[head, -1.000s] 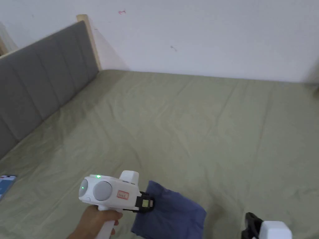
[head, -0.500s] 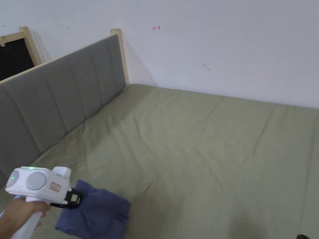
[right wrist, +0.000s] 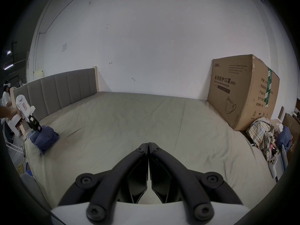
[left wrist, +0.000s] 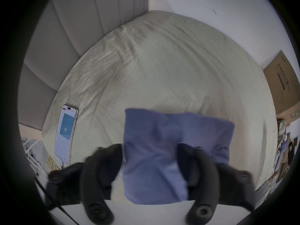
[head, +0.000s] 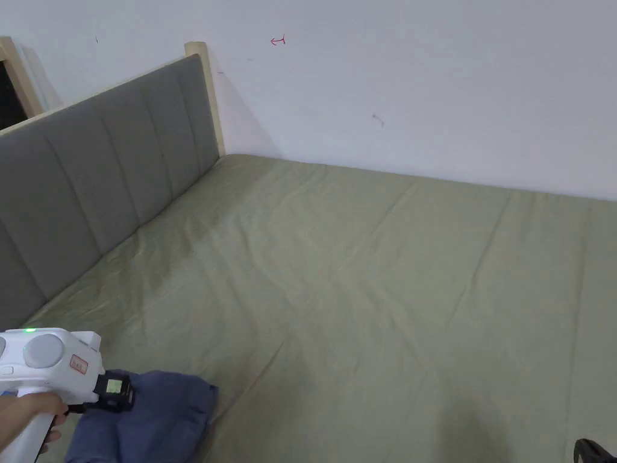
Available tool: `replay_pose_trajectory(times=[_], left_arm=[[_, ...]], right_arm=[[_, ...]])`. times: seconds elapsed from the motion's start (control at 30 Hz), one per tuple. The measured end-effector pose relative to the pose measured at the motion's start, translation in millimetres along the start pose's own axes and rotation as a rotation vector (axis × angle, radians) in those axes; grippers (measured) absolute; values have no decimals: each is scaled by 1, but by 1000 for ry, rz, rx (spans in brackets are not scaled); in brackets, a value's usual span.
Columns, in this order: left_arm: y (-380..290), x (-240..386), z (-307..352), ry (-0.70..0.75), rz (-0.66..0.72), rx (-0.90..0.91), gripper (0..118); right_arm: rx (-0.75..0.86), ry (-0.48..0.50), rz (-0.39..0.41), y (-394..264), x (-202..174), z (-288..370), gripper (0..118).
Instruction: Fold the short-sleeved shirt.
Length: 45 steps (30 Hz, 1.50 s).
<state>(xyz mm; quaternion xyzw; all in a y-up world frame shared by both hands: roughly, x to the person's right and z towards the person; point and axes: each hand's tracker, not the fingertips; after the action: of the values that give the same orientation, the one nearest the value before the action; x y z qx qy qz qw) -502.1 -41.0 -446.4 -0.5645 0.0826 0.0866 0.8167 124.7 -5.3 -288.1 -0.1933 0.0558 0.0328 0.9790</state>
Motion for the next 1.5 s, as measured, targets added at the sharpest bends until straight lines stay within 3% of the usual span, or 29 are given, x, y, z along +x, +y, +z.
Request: replay_pose_trajectory(times=[0.07, 0.33, 0.67, 1.03, 1.17, 1.3, 1.5], left_arm=[[-2, 6, 21, -20, 24, 66, 96], [-14, 47, 132, -52, -36, 267, 96], [-55, 142, 272, -85, -106, 847, 96], [-133, 272, 328, -176, -167, 1208, 91], [-154, 307, 317, -158, -214, 1290, 66], [-173, 336, 304, -194, -255, 1314, 3], [-185, 362, 288, -253, -295, 1245, 0]], right_arm=[[25, -5, 6, 7, 4, 9, 0], [144, -14, -23, 43, 26, 54, 0], [283, -98, -27, 125, 48, 120, 0], [386, -171, 13, 162, 73, 172, 0], [400, -185, 14, 162, 81, 179, 0], [406, -198, 16, 159, 87, 179, 0], [409, -201, 12, 153, 89, 179, 0]])
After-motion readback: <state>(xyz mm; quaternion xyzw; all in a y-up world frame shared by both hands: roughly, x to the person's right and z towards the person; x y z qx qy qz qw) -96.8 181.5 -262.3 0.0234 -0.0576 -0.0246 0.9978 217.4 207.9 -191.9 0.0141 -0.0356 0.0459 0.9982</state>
